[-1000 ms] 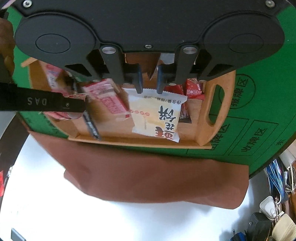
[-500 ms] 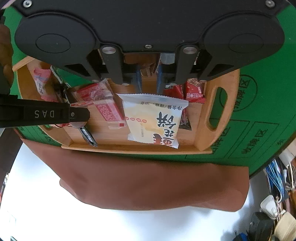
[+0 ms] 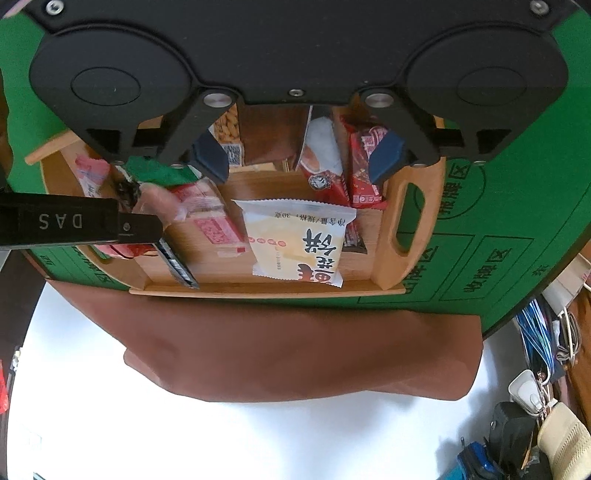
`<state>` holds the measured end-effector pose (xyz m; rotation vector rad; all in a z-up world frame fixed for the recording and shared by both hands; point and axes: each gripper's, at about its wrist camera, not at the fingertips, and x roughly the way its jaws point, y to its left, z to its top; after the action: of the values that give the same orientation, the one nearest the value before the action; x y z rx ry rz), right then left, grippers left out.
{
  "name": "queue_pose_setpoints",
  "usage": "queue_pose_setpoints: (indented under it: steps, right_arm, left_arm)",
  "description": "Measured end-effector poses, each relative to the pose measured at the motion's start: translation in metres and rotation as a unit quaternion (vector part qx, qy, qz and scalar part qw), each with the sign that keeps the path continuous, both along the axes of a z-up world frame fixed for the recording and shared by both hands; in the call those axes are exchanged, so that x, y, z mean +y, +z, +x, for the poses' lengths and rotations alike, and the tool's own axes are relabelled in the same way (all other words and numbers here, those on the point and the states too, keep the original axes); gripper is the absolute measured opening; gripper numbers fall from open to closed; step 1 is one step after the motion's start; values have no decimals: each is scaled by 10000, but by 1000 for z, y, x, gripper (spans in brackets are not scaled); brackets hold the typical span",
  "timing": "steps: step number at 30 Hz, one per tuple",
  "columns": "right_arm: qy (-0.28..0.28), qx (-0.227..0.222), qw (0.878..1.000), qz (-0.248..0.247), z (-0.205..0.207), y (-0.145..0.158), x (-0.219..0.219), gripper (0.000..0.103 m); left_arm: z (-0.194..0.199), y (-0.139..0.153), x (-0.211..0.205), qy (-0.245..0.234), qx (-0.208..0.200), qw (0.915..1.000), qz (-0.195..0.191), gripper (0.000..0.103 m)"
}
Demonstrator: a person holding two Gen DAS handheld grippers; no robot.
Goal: Organize snacks
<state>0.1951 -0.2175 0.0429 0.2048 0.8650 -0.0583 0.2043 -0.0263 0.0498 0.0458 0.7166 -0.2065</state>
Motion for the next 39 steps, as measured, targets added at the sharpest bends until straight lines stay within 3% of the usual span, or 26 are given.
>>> queue_pose_setpoints:
  steps: [9, 19, 29, 39]
  right_arm:
    - [80, -179, 9998, 32, -38, 16, 2, 74]
    - [185, -391, 9989, -165, -90, 21, 14, 87]
    - [28, -299, 9990, -324, -130, 1, 22, 90]
    - [-130, 6, 9983, -567, -138, -24, 27, 93]
  left_arm:
    - [-31, 6, 9, 5, -120, 9999, 50, 94]
    - [-76, 6, 22, 27, -265, 9996, -4, 99]
    - [-101, -21, 27, 104, -109, 9998, 121, 99]
    - [-103, -45, 26, 183, 201, 9996, 80, 99]
